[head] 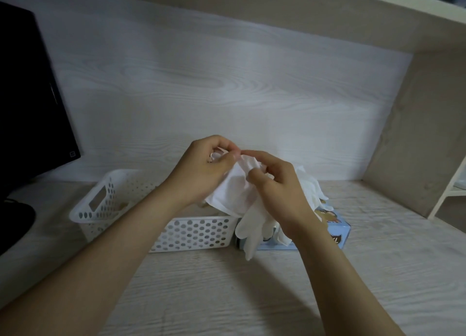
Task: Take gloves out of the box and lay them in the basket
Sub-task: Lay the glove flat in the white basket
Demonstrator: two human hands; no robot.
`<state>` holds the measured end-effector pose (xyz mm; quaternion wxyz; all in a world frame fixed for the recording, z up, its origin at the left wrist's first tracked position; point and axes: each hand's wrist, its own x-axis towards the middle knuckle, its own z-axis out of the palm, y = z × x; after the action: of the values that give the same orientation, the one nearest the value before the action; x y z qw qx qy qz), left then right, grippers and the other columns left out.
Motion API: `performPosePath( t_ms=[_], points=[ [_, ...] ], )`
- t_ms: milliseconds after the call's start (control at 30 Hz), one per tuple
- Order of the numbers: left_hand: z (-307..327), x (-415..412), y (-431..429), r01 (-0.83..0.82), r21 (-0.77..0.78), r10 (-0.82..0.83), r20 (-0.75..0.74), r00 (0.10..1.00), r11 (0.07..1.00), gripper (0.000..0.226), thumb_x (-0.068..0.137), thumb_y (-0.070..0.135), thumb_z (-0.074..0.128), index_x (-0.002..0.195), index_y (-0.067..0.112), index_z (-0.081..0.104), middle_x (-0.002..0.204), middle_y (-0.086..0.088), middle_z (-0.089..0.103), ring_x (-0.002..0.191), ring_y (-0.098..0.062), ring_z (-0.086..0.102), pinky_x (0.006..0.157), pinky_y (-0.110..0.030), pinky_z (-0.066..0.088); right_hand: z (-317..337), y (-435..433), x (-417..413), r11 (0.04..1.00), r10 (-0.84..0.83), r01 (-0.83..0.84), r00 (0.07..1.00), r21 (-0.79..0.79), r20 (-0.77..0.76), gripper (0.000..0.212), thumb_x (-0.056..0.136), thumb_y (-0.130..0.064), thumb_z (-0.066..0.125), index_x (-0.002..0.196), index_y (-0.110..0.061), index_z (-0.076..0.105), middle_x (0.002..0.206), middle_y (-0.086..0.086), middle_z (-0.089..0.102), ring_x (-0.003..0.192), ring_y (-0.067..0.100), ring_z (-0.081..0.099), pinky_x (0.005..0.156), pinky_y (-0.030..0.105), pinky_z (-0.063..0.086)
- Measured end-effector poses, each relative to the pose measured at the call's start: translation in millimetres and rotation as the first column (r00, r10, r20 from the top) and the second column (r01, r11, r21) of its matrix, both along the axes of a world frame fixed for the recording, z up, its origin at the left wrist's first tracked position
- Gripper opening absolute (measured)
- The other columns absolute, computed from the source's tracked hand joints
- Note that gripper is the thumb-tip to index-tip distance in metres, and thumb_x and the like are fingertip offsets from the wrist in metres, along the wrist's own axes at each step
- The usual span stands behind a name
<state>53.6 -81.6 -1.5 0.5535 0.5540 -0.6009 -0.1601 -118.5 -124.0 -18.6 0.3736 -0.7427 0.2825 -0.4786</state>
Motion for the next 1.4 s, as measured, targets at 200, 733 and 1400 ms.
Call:
performPosePath(
  t_ms=[200, 733, 1400],
  points=[
    [6.9, -1.6, 9.3, 0.043, -0.092, -0.046, -0.034, 0.998, 0.995, 0.019, 0.089, 0.030, 0.083, 0.107, 0.029, 0.076, 0.100, 0.006, 0.079, 0.094, -0.011, 0.075, 0.086, -0.041, 0.063, -4.0, -5.3, -1.5, 0.975, -0.205, 0.203, 0.979, -0.094, -0.010, 0.009, 0.084, -0.030, 0.068, 0.079, -0.023, 0.071, 0.077, 0.004, 0.069, 0.072, 0.012, 0.065, 0.064, 0.037, 0.053],
    [16.6, -5.5, 16.0, 0.148, -0.171, -0.198, -0.330, 0.923, 0.974, 0.017, 0.095, 0.020, 0.075, 0.108, 0.010, 0.079, 0.096, -0.008, 0.081, 0.095, -0.022, 0.078, 0.084, -0.033, 0.062, 6.4, -4.8, -20.1, 0.925, 0.290, -0.302, 0.953, 0.230, 0.085, 0.018, 0.073, -0.005, 0.059, 0.082, -0.004, 0.074, 0.078, 0.016, 0.068, 0.075, 0.028, 0.062, 0.067, 0.033, 0.048],
    [14.8, 65.8, 16.5, -0.280, 0.274, 0.141, 0.437, 0.888, 0.920, 0.033, 0.109, 0.047, 0.044, 0.110, 0.014, 0.048, 0.099, -0.005, 0.057, 0.076, -0.014, 0.053, 0.061, -0.031, 0.039, -1.7, -3.7, 56.5, 0.797, -0.531, 0.367, 0.804, -0.479, -0.269, 0.027, 0.107, -0.042, 0.056, 0.110, -0.017, 0.062, 0.085, -0.004, 0.060, 0.076, 0.020, 0.054, 0.063, 0.034, 0.041]
  ],
)
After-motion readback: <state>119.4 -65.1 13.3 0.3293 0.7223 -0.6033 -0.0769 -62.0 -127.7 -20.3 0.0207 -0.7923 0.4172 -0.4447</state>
